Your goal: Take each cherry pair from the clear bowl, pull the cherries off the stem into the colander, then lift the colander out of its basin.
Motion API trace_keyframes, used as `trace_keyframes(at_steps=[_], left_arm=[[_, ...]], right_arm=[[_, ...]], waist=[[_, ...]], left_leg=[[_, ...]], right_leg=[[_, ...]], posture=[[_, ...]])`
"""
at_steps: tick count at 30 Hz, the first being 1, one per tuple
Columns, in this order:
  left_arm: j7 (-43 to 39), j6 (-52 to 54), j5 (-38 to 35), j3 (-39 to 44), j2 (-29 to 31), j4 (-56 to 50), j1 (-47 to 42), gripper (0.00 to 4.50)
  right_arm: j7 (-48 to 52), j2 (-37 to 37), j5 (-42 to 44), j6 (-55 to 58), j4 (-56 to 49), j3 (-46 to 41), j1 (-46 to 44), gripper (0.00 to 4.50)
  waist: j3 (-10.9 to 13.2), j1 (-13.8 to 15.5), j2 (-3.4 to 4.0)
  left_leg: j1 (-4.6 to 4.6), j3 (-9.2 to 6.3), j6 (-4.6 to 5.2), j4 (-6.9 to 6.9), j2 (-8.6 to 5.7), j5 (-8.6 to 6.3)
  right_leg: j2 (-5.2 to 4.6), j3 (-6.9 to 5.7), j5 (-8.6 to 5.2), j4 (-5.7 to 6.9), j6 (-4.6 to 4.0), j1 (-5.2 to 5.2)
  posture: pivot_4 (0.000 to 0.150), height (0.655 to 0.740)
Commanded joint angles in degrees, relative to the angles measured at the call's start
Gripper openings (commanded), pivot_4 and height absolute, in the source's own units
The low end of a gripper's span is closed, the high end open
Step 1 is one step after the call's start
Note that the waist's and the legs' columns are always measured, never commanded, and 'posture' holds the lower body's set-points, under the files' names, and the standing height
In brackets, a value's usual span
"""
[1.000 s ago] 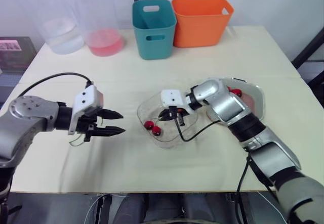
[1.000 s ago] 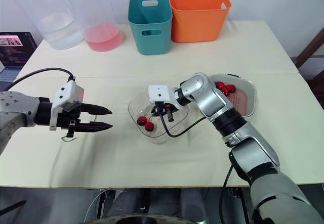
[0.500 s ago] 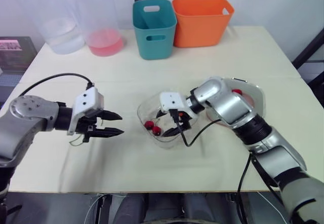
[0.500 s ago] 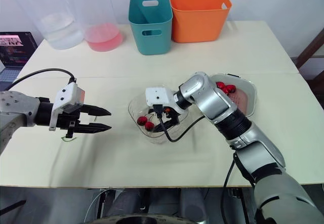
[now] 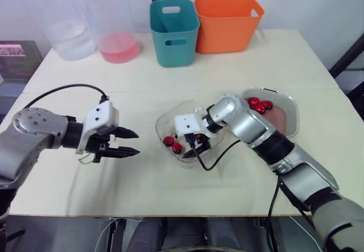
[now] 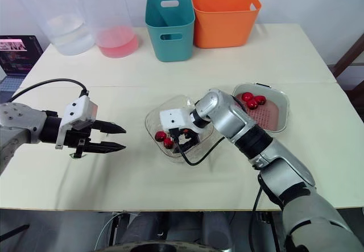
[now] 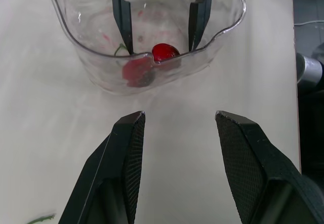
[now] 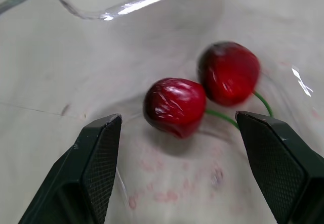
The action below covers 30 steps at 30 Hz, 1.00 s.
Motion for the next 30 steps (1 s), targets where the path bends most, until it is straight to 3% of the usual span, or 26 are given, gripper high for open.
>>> trace_keyframes(at_steps=[1, 6, 21, 26, 30], left_arm=[[0.38, -0.13, -0.48, 1.19, 0.17, -1.0, -1.03, 2.36], [0.88, -0.11, -0.63, 1.36, -0.15, -1.06, -0.93, 2.36], [0.9, -0.78, -0.06, 0.7, -1.18, 0.46, -1.44, 2.36], [0.84, -0.76, -0.15, 0.74, -1.19, 0.66, -1.5, 2.36], [0.62, -0.81, -0.22, 0.66, -1.24, 1.02, -1.77, 2.36]], right_arm=[[0.79, 0.51, -0.65, -1.69, 0.33, -0.38, -1.88, 2.52], [1.27, 0.33, -0.89, -3.48, 0.77, -1.18, -2.51, 0.04], [2.0, -4.21, 0.07, -7.99, -3.61, -6.85, -3.23, 0.04], [-2.97, -5.6, -3.16, -21.48, -1.37, -8.14, -4.13, 0.04], [-5.14, -5.94, -3.41, -38.59, 1.69, -8.78, -4.15, 0.04]], waist=[[0.0, 0.02, 0.0], [0.0, 0.01, 0.0], [0.0, 0.01, 0.0], [0.0, 0.0, 0.0], [0.0, 0.03, 0.0]], left_leg=[[0.0, 0.0, 0.0, 0.0, 0.0, 0.0], [0.0, 0.0, 0.0, 0.0, 0.0, 0.0], [0.0, 0.01, 0.0, 0.0, 0.01, 0.0], [0.0, 0.01, 0.0, 0.01, 0.01, 0.0], [0.0, 0.01, -0.01, 0.01, 0.0, 0.0]], right_leg=[[0.0, 0.0, 0.0, 0.0, 0.0, 0.0], [0.0, 0.0, 0.0, 0.0, 0.0, 0.0], [0.01, 0.0, 0.0, 0.0, 0.0, -0.01], [0.01, 0.0, 0.0, 0.0, 0.0, -0.01], [0.01, -0.01, 0.0, 0.0, 0.0, 0.0]], posture=[[0.15, 0.7394], [0.15, 0.7394], [0.15, 0.7394], [0.15, 0.7394], [0.15, 0.7394]])
